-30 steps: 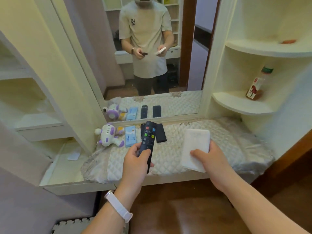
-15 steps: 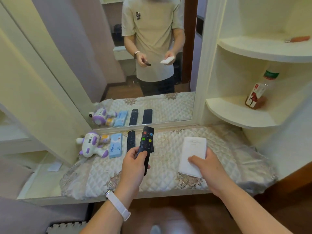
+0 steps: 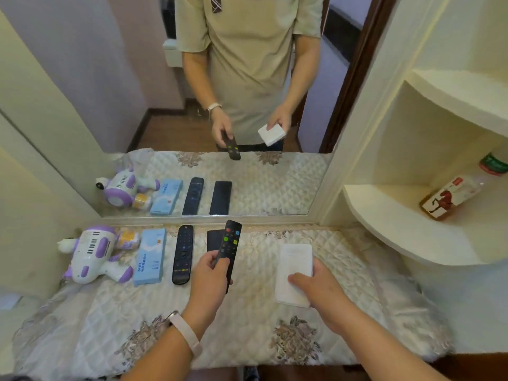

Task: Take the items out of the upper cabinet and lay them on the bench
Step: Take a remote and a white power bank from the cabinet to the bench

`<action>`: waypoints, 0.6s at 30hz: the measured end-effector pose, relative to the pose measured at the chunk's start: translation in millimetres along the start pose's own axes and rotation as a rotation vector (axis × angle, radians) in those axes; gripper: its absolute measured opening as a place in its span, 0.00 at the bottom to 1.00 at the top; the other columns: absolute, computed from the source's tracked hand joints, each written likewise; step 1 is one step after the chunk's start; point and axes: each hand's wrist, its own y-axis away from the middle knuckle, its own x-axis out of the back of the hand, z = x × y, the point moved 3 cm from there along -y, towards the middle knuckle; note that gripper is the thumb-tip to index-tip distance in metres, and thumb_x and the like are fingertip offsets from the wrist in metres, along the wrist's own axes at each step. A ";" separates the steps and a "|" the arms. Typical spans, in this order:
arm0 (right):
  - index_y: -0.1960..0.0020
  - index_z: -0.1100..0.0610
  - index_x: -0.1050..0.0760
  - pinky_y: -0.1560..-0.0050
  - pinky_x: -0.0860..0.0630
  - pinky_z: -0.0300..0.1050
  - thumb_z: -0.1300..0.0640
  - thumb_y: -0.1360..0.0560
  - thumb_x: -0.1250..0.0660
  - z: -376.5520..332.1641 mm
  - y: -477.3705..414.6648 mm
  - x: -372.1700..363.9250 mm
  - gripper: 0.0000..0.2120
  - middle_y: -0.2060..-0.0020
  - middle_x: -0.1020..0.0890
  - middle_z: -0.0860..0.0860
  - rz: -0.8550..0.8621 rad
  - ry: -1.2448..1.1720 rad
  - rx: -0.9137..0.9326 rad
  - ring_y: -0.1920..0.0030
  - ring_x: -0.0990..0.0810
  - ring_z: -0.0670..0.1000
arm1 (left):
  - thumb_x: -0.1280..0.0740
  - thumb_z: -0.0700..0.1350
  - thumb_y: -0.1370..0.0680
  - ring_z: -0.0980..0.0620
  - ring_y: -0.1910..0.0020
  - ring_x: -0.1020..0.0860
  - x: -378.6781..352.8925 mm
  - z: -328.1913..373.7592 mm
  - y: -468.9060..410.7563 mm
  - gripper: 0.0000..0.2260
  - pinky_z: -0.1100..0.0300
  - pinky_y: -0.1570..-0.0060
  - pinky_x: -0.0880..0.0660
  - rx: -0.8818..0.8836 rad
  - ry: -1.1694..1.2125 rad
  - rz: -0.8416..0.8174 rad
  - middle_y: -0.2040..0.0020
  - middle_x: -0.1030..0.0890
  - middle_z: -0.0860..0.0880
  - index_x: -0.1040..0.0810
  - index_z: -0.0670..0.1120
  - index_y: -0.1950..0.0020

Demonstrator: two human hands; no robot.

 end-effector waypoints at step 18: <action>0.37 0.52 0.29 0.56 0.21 0.46 0.63 0.24 0.35 35.0 -171.5 -46.9 0.17 0.49 0.19 0.50 -0.061 0.179 -0.300 0.50 0.19 0.51 | 0.40 0.39 0.20 0.60 0.60 0.24 -59.1 -58.9 -119.5 0.08 0.72 0.73 0.33 0.250 -0.286 -0.168 0.57 0.23 0.56 0.29 0.49 0.44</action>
